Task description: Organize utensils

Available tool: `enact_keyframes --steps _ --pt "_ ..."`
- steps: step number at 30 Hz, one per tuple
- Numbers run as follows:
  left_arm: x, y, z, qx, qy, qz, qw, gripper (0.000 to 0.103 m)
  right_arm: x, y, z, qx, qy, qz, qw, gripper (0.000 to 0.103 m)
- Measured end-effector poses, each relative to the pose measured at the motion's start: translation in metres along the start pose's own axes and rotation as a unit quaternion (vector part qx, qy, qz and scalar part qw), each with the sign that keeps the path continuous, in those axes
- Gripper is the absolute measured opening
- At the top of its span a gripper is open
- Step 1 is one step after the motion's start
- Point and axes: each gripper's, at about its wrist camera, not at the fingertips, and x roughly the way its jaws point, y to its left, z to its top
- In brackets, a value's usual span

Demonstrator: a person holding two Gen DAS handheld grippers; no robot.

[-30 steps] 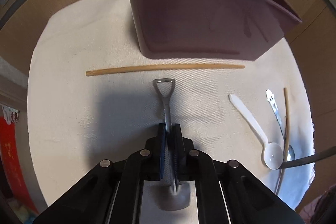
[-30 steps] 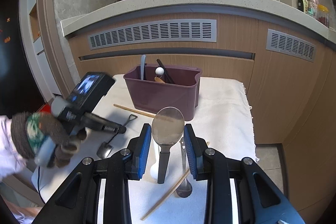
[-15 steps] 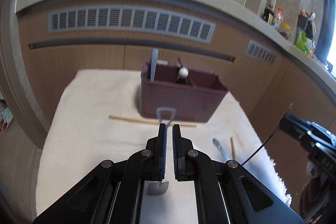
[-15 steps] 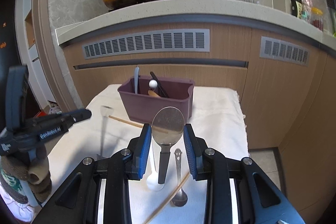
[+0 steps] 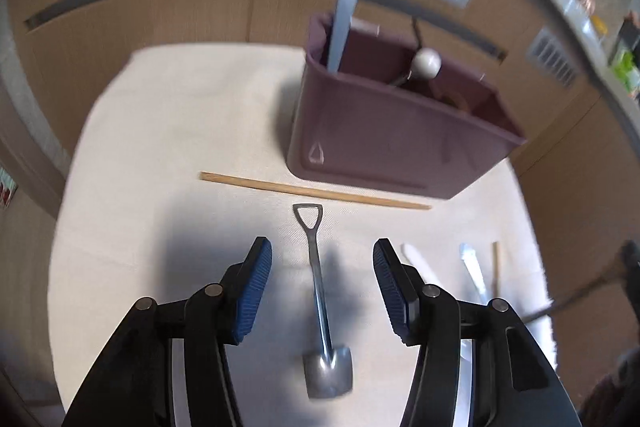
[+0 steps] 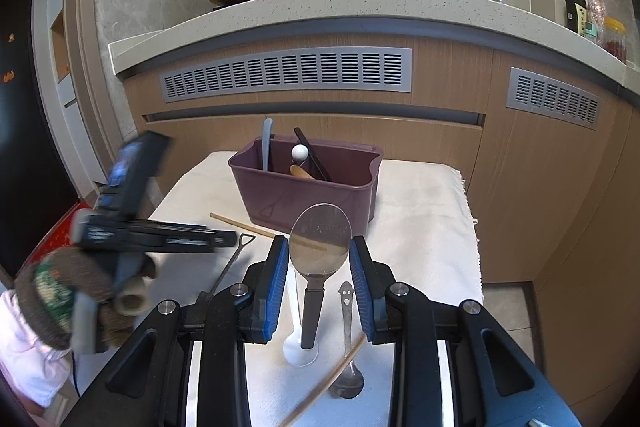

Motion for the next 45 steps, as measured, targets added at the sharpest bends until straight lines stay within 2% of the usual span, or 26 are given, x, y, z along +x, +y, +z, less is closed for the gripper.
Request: enact_keyframes --steps 5,6,7,8,9,11,14,19,24,26,30,32,34,37,38,39,41,43,45 --pt "0.047 -0.018 0.013 0.037 0.037 0.064 0.9966 0.052 0.001 -0.002 -0.002 -0.005 0.002 0.003 1.0 0.029" --pt "0.055 -0.018 0.016 0.039 0.046 0.069 0.9957 0.043 0.001 -0.003 -0.002 -0.005 0.002 0.003 1.0 0.029" --pt "0.059 -0.019 0.018 0.047 0.044 0.08 0.9947 0.042 0.001 -0.004 -0.002 -0.005 0.002 0.002 1.0 0.029" --pt "0.06 -0.022 0.02 0.059 0.042 0.087 0.9936 0.029 0.001 -0.005 -0.003 -0.003 0.003 0.002 1.0 0.029" --pt "0.06 -0.023 0.02 0.062 0.043 0.085 0.9935 0.022 0.001 -0.006 -0.003 -0.002 0.003 0.002 1.0 0.029" --pt "0.056 -0.024 0.018 0.067 0.042 0.074 0.9941 0.022 0.001 -0.009 -0.003 0.003 0.001 0.002 1.0 0.029" --pt "0.035 -0.028 0.004 0.088 -0.003 0.079 0.993 0.022 0.001 -0.012 -0.003 0.01 -0.001 0.002 1.0 0.029" --pt "-0.017 -0.024 -0.028 0.062 -0.068 0.044 0.9948 0.022 0.002 -0.01 -0.003 0.01 0.0 0.001 1.0 0.029" --pt "-0.074 -0.027 -0.058 0.064 -0.144 0.035 0.9869 0.022 -0.007 -0.005 -0.002 0.006 -0.008 -0.001 1.0 0.029" --pt "-0.094 -0.029 -0.073 0.068 -0.158 0.027 0.9847 0.015 -0.012 -0.003 -0.002 0.004 -0.01 -0.002 1.0 0.029" --pt "-0.115 -0.033 -0.093 0.072 -0.165 0.007 0.9836 0.015 -0.022 0.001 -0.003 -0.001 -0.014 -0.006 1.0 0.029" --pt "-0.119 -0.028 -0.103 0.072 -0.163 0.013 0.9839 0.015 -0.027 0.003 -0.003 -0.004 -0.017 -0.008 1.0 0.029" --pt "-0.113 -0.024 -0.111 0.074 -0.141 0.021 0.9869 0.016 -0.031 0.006 -0.004 -0.007 -0.017 -0.009 1.0 0.029" --pt "-0.093 -0.018 -0.124 0.081 -0.087 0.018 0.9927 0.021 -0.038 0.009 -0.006 -0.01 -0.018 -0.011 1.0 0.029" --pt "-0.085 -0.017 -0.131 0.089 -0.073 0.011 0.9933 0.028 -0.039 0.01 -0.006 -0.011 -0.018 -0.011 1.0 0.029" --pt "-0.078 -0.017 -0.137 0.094 -0.062 0.004 0.9936 0.04 -0.04 0.01 -0.007 -0.011 -0.018 -0.011 1.0 0.029" --pt "-0.064 -0.015 -0.148 0.093 -0.044 -0.007 0.9947 0.056 -0.041 0.01 -0.008 -0.011 -0.017 -0.011 1.0 0.029" --pt "-0.052 -0.017 -0.157 0.084 -0.04 -0.003 0.9957 0.057 -0.041 0.01 -0.009 -0.011 -0.015 -0.011 1.0 0.029" --pt "-0.043 -0.021 -0.161 0.077 -0.047 0.026 0.9956 0.057 -0.041 0.011 -0.01 -0.012 -0.012 -0.01 1.0 0.029"
